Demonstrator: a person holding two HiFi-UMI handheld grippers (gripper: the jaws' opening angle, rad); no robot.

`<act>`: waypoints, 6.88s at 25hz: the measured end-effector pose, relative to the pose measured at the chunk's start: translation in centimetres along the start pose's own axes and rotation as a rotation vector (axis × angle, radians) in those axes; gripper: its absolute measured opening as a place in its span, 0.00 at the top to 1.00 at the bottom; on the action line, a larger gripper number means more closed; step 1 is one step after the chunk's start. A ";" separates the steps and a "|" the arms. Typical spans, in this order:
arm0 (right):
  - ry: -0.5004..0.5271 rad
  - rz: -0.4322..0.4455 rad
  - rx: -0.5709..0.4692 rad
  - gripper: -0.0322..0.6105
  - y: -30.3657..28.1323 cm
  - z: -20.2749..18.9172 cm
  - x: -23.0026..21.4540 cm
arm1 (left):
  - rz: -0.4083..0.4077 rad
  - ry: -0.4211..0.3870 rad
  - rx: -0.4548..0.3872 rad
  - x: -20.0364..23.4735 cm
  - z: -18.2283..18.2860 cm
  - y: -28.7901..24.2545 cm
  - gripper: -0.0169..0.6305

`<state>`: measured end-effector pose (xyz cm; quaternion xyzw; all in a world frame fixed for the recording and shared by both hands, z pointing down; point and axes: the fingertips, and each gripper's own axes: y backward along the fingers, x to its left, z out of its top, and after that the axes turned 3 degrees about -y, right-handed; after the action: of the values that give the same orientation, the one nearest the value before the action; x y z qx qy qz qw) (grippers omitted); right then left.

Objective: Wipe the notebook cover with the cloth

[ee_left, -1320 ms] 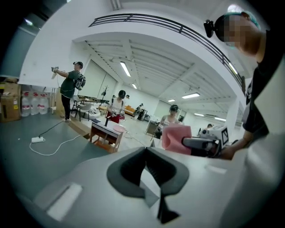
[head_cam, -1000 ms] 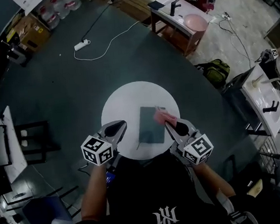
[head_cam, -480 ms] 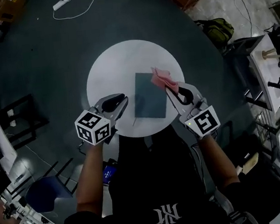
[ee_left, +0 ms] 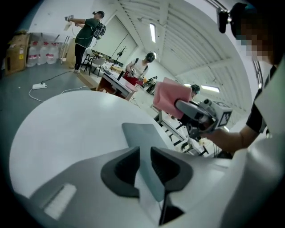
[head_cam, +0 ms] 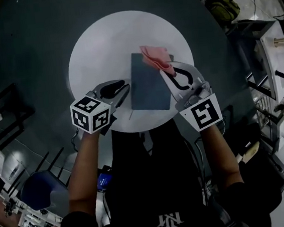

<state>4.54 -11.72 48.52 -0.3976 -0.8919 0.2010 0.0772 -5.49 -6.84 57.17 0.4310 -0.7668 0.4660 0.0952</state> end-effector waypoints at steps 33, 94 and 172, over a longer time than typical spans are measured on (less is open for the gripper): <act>0.239 0.042 0.310 0.93 -11.3 -10.0 0.5 | -0.029 0.079 0.173 2.2 -3.4 -5.3 0.88; 0.135 0.558 0.555 0.93 -1.1 -15.5 19.5 | -0.031 0.104 0.187 1.9 -3.9 -5.7 0.88; 0.061 0.423 0.479 0.94 -0.6 -15.3 14.0 | -0.041 0.115 0.192 2.0 -3.7 -5.6 0.88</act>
<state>-0.76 2.83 62.40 -0.5506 -0.7142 0.4048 0.1515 -3.46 -6.13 63.78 0.4264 -0.7031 0.5591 0.1068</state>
